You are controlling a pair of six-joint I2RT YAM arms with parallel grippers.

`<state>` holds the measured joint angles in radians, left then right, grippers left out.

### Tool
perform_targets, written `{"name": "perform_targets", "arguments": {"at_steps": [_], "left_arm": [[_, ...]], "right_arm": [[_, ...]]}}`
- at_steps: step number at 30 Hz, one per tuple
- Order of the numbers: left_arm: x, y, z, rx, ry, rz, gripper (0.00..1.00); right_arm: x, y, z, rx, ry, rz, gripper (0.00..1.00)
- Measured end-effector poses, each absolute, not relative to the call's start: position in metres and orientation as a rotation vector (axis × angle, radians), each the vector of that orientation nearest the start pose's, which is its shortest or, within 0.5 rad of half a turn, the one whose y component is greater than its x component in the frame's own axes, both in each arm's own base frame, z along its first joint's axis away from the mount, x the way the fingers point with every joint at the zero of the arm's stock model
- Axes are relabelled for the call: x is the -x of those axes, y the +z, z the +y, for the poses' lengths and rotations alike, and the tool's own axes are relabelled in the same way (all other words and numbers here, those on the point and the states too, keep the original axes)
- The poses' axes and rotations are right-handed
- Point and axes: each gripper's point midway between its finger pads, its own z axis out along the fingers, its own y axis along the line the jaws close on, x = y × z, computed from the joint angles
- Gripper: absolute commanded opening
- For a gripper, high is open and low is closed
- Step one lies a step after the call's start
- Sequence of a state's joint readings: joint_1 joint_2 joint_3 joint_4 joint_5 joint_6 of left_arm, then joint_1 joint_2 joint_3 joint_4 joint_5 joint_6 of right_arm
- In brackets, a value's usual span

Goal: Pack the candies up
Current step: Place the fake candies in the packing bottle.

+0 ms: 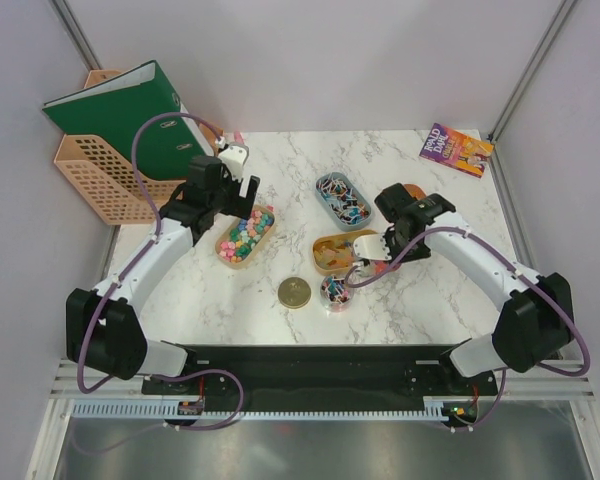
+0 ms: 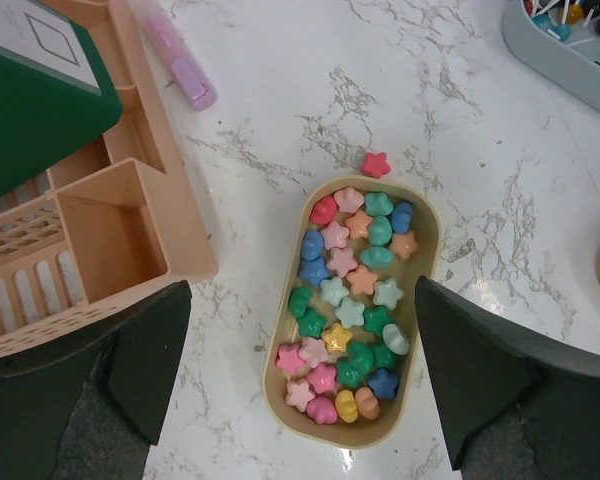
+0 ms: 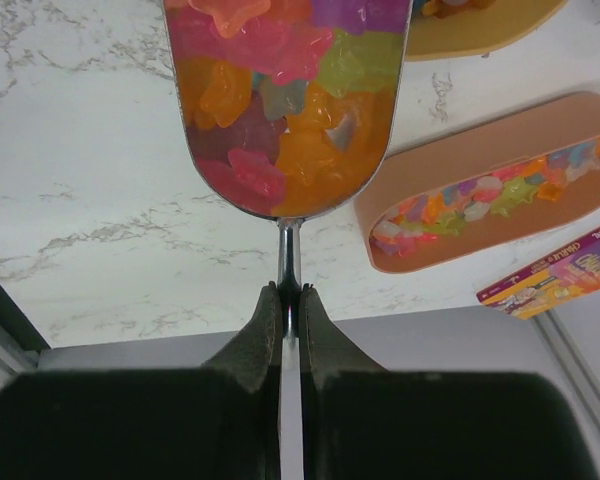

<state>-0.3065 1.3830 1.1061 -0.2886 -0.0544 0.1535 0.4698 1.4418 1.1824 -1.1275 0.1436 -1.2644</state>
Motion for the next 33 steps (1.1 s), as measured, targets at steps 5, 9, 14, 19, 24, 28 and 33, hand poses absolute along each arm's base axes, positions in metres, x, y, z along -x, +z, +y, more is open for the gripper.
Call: {"name": "perform_targets", "arguments": {"at_steps": [5, 9, 14, 19, 24, 28, 33], "left_arm": [[-0.395, 0.192, -0.108, -0.442, -0.037, 2.096, 1.00], [-0.395, 0.189, -0.107, -0.433, -0.038, 2.102, 1.00], [-0.396, 0.189, -0.104, -0.408, -0.021, 2.100, 1.00], [-0.397, 0.188, -0.099, -0.387, -0.012, 2.102, 1.00], [-0.396, 0.189, -0.093, -0.367, 0.008, 2.095, 1.00], [-0.395, 0.187, -0.090, -0.358, 0.015, 2.097, 1.00], [-0.394, 0.184, -0.088, -0.347, 0.015, 2.102, 1.00]], "right_arm": [[-0.277, 0.144, 0.076, 2.314, -0.387, 1.918, 0.00], [-0.278, 0.154, 0.088, 2.326, -0.435, 1.874, 0.00], [-0.269, 0.156, 0.095, 2.378, -0.472, 1.839, 0.00], [-0.262, 0.159, 0.101, 2.430, -0.536, 1.798, 0.00], [-0.258, 0.161, 0.102, 2.464, -0.603, 1.770, 0.00], [-0.253, 0.162, 0.107, 2.489, -0.643, 1.738, 0.00], [-0.248, 0.161, 0.115, 2.513, -0.691, 1.713, 0.00]]}}
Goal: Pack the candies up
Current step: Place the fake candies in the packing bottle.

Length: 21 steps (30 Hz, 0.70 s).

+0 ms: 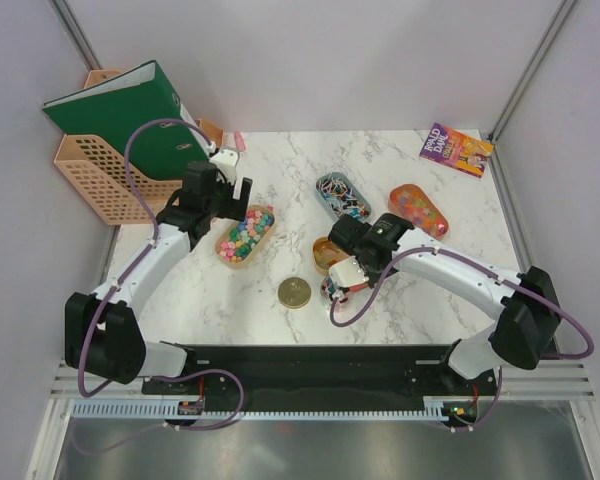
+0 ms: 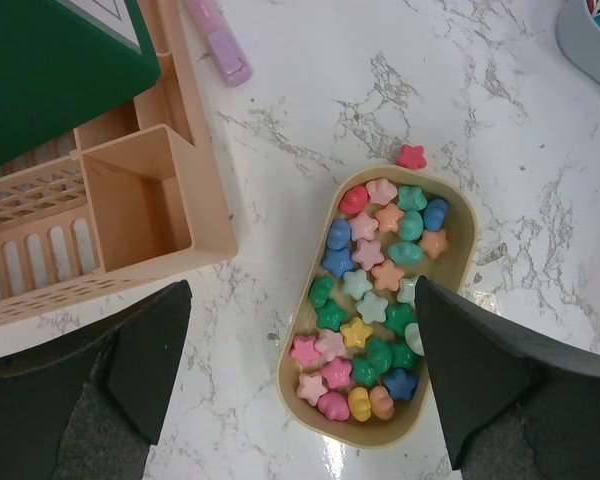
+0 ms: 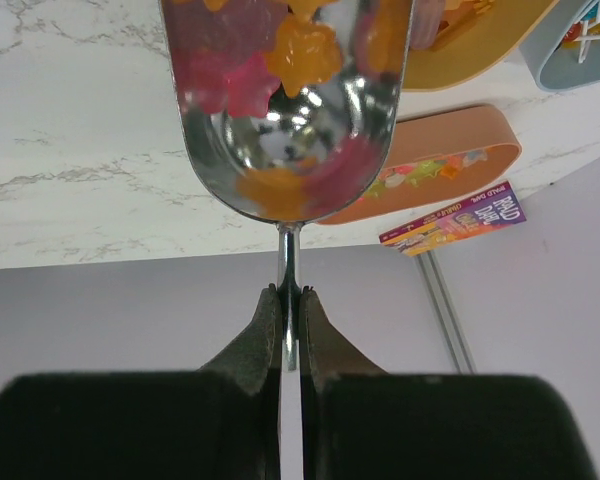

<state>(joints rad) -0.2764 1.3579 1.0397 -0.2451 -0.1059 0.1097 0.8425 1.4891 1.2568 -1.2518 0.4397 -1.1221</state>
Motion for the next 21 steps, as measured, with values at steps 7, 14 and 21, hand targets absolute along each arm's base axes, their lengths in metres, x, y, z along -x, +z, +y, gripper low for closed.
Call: {"name": "perform_targets", "arguments": {"at_steps": [7, 14, 21], "left_arm": [[-0.3953, 0.1896, -0.0879, -0.334, 0.009, 2.085, 1.00], [-0.3949, 0.1905, -0.0876, -0.327, 0.006, 2.080, 1.00], [-0.3943, 0.1893, -0.0879, -0.324, 0.002, 2.084, 1.00]], "right_arm": [[-0.2490, 0.1576, 0.1158, 2.520, -0.751, 1.732, 0.00], [-0.2495, 0.1611, 0.1123, 2.511, -0.797, 1.740, 0.00], [-0.2512, 0.1667, 0.1116, 2.502, -0.823, 1.738, 0.00]]}}
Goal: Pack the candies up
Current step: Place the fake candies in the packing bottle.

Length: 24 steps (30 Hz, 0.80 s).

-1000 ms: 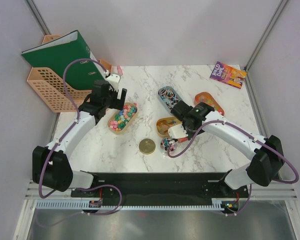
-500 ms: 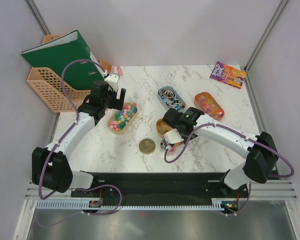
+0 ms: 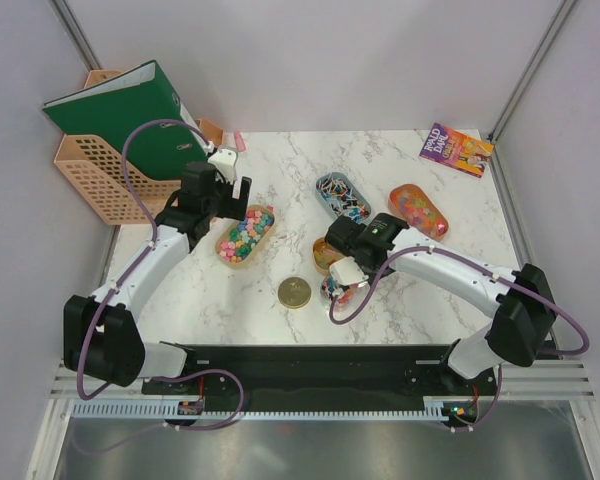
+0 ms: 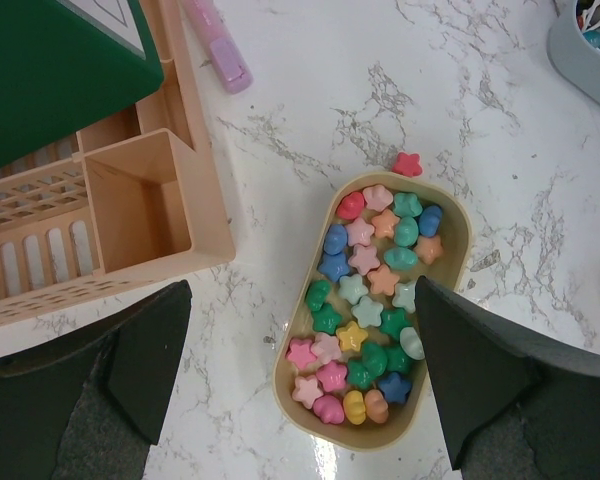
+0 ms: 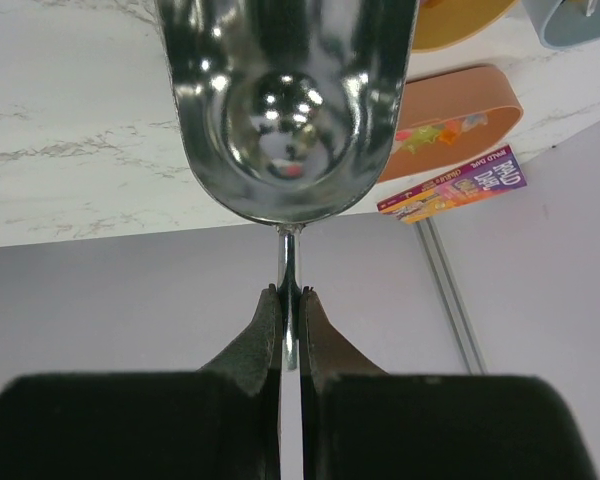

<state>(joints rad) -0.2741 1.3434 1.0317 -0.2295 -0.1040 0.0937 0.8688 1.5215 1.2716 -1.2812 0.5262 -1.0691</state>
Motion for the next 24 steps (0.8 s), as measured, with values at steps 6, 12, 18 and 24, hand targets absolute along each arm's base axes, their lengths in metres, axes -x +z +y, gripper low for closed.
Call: {"name": "perform_targets", "arguments": {"at_steps": [6, 12, 18, 24], "left_arm": [[-0.394, 0.189, -0.088, -0.323, 0.000, 2.084, 1.00], [-0.394, 0.189, -0.088, -0.322, 0.001, 2.084, 1.00], [-0.395, 0.188, -0.088, -0.321, 0.000, 2.087, 1.00], [-0.397, 0.176, -0.089, -0.315, -0.005, 2.120, 1.00]], "right_arm": [[-0.250, 0.166, 0.121, 2.523, -0.838, 1.705, 0.00], [-0.248, 0.160, 0.127, 2.537, -0.843, 1.703, 0.00], [-0.249, 0.165, 0.126, 2.497, -0.860, 1.735, 0.00], [-0.250, 0.167, 0.119, 2.435, -0.864, 1.803, 0.00]]}}
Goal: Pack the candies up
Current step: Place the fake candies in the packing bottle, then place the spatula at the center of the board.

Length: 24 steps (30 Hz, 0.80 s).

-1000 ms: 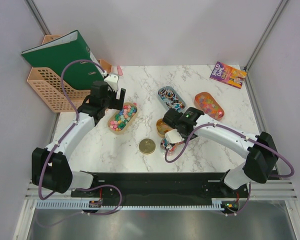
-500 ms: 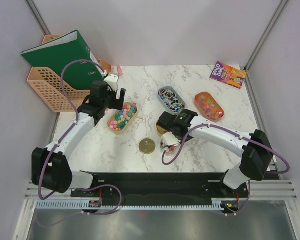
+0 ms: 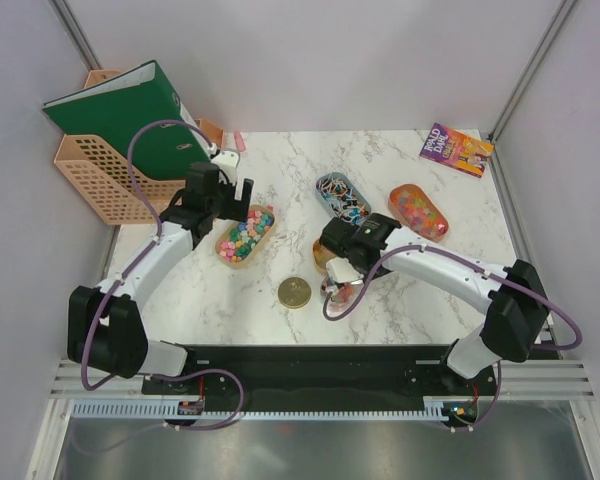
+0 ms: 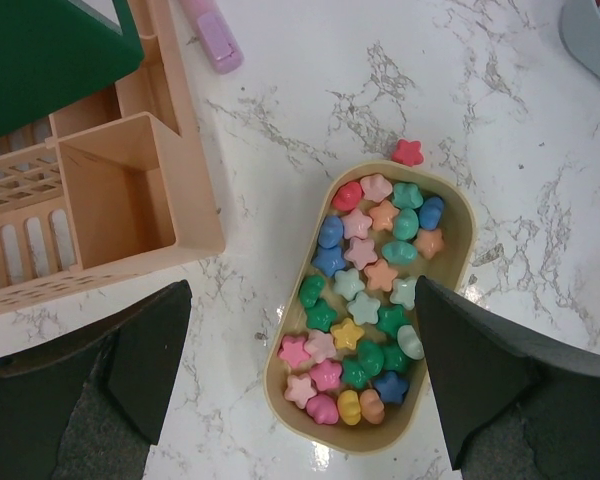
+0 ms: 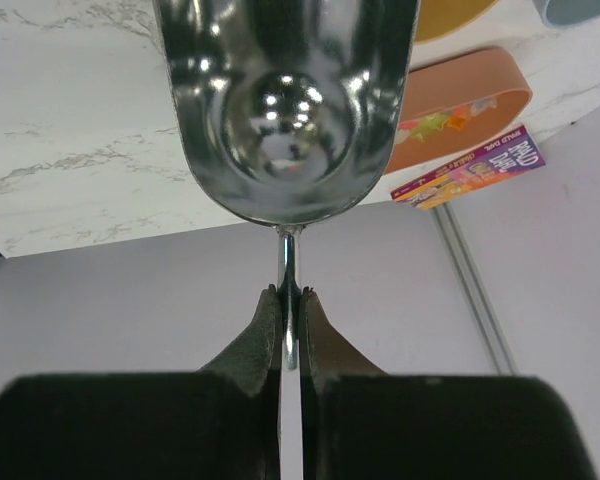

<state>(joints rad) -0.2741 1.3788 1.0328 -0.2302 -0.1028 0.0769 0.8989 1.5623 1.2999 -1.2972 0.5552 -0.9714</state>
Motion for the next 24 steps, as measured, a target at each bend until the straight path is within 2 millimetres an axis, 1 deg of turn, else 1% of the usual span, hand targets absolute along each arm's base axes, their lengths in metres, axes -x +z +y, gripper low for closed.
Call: {"name": "perform_targets", "arguments": {"at_steps": [4, 7, 9, 10, 11, 14, 16, 18, 20, 22, 24], "left_arm": [[-0.398, 0.170, -0.090, -0.319, -0.005, 2.138, 0.99], [-0.397, 0.170, -0.092, -0.324, -0.013, 2.143, 0.99], [-0.397, 0.169, -0.091, -0.326, -0.009, 2.153, 0.99], [-0.397, 0.167, -0.091, -0.326, -0.003, 2.162, 0.99], [-0.397, 0.164, -0.090, -0.325, 0.008, 2.173, 0.99], [-0.401, 0.152, -0.084, -0.328, 0.098, 2.224, 1.00], [-0.404, 0.144, -0.082, -0.343, 0.165, 2.255, 1.00], [-0.406, 0.139, -0.080, -0.360, 0.215, 2.278, 1.00], [-0.406, 0.138, -0.078, -0.373, 0.245, 2.291, 1.00], [-0.408, 0.140, -0.077, -0.375, 0.261, 2.291, 1.00], [-0.411, 0.145, -0.078, -0.376, 0.269, 2.284, 1.00]], "right_arm": [[-0.254, 0.168, 0.107, 2.361, -0.856, 1.893, 0.00], [-0.265, 0.168, 0.087, 2.255, -0.832, 2.027, 0.00], [-0.278, 0.170, 0.067, 2.125, -0.807, 2.148, 0.00], [-0.288, 0.173, 0.054, 2.014, -0.787, 2.231, 0.00], [-0.296, 0.175, 0.045, 1.929, -0.776, 2.281, 0.00], [-0.329, 0.177, 0.007, 1.565, -0.712, 2.486, 0.00], [-0.351, 0.172, -0.017, 1.324, -0.661, 2.590, 0.00], [-0.366, 0.163, -0.040, 1.120, -0.609, 2.676, 0.00], [-0.376, 0.150, -0.059, 0.957, -0.558, 2.748, 0.00], [-0.379, 0.136, -0.071, 0.856, -0.519, 2.803, 0.00], [-0.380, 0.122, -0.072, 0.811, -0.471, 2.845, 0.00]]}}
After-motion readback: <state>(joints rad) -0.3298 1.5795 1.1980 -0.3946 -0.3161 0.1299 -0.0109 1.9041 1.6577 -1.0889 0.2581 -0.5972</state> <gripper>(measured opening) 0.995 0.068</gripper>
